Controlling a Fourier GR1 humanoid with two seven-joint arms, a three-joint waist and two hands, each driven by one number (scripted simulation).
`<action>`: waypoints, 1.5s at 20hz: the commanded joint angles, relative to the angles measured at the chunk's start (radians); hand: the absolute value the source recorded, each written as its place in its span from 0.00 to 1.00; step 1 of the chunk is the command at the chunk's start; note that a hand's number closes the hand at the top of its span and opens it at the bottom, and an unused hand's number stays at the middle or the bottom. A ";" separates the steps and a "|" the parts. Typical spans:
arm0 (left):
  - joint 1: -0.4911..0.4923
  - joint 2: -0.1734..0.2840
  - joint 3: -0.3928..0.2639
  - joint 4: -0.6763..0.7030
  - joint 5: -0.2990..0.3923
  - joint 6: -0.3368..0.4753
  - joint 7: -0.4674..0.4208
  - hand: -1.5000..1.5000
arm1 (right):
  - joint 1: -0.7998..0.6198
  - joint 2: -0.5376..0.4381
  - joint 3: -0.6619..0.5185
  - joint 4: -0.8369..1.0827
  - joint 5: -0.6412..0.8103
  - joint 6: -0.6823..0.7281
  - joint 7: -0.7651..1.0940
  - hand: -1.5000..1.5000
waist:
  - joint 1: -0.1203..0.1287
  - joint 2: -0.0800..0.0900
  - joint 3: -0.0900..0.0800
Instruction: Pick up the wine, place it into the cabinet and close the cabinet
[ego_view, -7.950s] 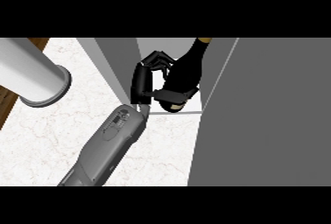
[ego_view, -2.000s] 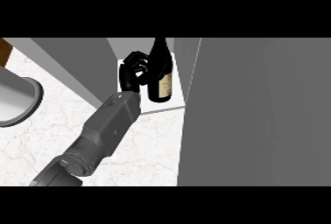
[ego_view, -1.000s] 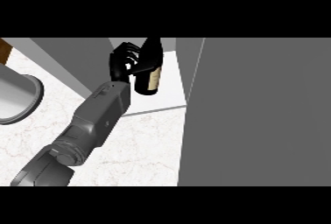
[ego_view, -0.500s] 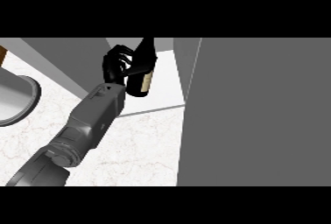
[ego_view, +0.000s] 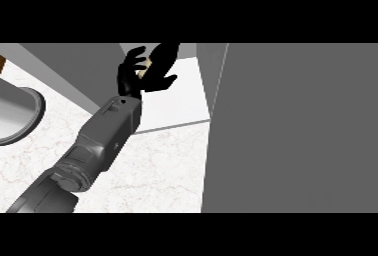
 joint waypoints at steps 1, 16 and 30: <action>0.048 0.031 -0.002 0.017 -0.005 -0.013 -0.001 0.00 | 0.009 -0.007 -0.004 -0.025 -0.014 0.003 0.012 0.00 | 0.003 0.004 -0.003; 0.027 0.053 -0.059 -0.015 -0.063 -0.245 -0.058 0.00 | -0.020 0.007 0.008 -0.002 0.008 -0.021 0.011 0.00 | 0.061 -0.021 -0.003; 0.011 0.001 0.090 -0.194 0.066 -0.672 -0.188 0.00 | -0.013 -0.035 -0.017 -0.054 0.042 -0.086 0.094 0.00 | 0.145 -0.064 0.000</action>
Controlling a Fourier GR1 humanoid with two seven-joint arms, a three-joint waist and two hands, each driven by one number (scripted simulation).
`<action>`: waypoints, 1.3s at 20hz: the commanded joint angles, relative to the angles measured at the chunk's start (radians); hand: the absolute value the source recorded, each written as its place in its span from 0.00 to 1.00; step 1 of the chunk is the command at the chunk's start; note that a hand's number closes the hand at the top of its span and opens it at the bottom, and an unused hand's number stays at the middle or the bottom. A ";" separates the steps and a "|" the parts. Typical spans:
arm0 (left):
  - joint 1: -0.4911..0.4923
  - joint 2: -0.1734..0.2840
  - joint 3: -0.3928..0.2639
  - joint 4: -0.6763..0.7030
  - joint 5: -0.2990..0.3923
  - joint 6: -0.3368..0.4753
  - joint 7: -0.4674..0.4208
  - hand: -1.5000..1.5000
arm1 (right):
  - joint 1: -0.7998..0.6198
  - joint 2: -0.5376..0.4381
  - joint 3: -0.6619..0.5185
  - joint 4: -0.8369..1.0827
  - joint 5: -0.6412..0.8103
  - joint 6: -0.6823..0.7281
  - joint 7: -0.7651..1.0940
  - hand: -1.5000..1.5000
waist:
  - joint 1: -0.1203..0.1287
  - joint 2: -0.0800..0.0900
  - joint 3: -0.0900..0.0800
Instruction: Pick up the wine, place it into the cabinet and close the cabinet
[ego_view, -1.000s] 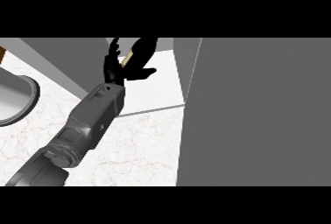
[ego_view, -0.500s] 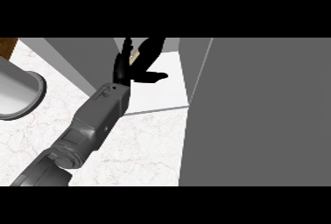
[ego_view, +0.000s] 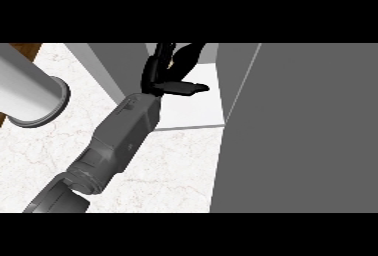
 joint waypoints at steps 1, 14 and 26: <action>-0.007 0.057 0.009 -0.032 -0.005 -0.105 0.032 0.00 | 0.014 -0.014 0.017 -0.096 0.028 -0.043 0.077 0.00 | 0.040 -0.024 0.006; 0.149 -0.029 -0.134 -0.482 -0.059 0.077 0.200 0.00 | 0.044 -0.043 0.024 -0.106 0.013 -0.051 0.069 0.00 | 0.079 -0.041 0.008; 0.450 -0.029 -0.381 -1.131 -0.115 0.438 0.431 0.00 | -0.008 -0.046 0.096 -0.140 0.105 -0.132 0.125 0.00 | 0.081 -0.040 0.007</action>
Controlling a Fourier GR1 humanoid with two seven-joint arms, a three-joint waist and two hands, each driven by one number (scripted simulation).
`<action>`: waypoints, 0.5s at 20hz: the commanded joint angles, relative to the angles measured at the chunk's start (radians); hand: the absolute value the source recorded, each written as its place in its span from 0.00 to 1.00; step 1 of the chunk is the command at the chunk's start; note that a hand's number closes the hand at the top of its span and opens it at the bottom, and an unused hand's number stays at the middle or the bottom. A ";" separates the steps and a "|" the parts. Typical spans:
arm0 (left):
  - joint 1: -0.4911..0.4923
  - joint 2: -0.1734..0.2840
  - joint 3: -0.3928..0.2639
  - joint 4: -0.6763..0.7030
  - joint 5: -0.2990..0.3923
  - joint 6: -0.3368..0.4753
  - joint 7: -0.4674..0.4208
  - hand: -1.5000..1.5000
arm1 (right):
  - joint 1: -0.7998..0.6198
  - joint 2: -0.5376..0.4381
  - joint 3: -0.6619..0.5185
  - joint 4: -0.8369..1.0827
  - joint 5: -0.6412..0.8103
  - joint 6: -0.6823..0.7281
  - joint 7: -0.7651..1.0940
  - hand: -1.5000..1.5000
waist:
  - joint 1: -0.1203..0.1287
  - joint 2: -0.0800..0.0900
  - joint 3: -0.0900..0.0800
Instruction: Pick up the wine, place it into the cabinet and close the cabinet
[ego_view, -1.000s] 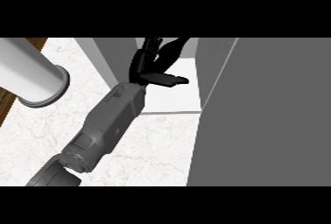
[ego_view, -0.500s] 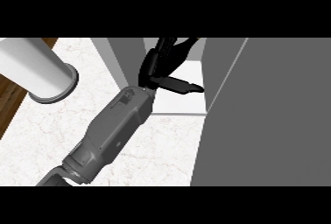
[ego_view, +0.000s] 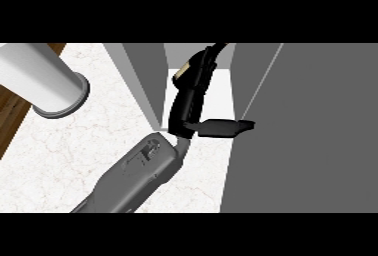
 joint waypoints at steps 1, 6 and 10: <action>0.134 -0.021 -0.108 -0.236 -0.028 0.126 0.010 0.00 | -0.030 -0.002 0.015 -0.026 -0.011 -0.013 0.032 0.00 | -0.002 0.002 -0.001; 0.211 -0.020 -0.156 -0.403 -0.063 0.258 0.077 0.00 | -0.027 -0.028 -0.021 -0.040 0.001 -0.018 0.035 0.00 | -0.010 0.005 -0.001; 0.406 -0.021 -0.229 -0.468 -0.061 0.243 -0.035 1.00 | -0.074 0.012 0.083 -0.035 0.095 -0.084 0.058 0.00 | -0.012 0.008 -0.002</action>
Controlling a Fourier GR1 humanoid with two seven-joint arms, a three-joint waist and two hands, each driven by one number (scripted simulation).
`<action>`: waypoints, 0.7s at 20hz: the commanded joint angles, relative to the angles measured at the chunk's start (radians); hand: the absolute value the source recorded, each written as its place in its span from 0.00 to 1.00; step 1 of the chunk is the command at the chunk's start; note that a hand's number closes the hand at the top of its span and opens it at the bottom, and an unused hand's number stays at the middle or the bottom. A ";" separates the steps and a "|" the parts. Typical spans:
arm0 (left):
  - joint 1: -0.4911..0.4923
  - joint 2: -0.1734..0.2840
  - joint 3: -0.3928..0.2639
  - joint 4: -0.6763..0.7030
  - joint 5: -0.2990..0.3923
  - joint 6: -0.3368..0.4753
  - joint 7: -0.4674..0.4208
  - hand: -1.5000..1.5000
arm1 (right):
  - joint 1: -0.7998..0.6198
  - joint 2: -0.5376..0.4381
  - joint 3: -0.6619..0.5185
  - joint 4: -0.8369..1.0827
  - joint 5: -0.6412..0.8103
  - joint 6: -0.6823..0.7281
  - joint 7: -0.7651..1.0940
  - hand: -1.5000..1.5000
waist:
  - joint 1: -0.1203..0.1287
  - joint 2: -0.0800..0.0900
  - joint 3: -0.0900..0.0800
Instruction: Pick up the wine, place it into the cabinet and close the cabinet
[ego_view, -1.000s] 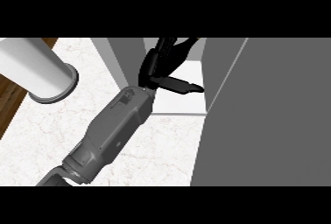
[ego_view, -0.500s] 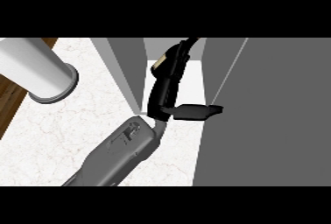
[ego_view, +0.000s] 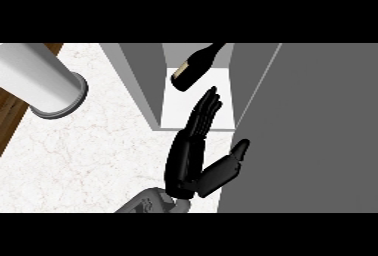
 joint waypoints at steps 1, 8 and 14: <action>0.144 -0.016 -0.117 -0.176 -0.038 0.092 0.005 1.00 | 0.024 0.009 0.031 -0.065 0.035 -0.027 0.033 0.00 | -0.003 -0.001 -0.001; 0.356 0.252 -0.101 -0.402 0.008 -0.140 -0.018 1.00 | 0.008 -0.026 -0.012 -0.026 -0.018 0.011 0.023 0.00 | -0.001 0.003 -0.001; 0.458 0.348 -0.110 -0.548 -0.006 -0.160 -0.024 1.00 | 0.088 0.010 0.117 -0.072 -0.102 0.109 -0.037 1.00 | 0.006 0.004 0.000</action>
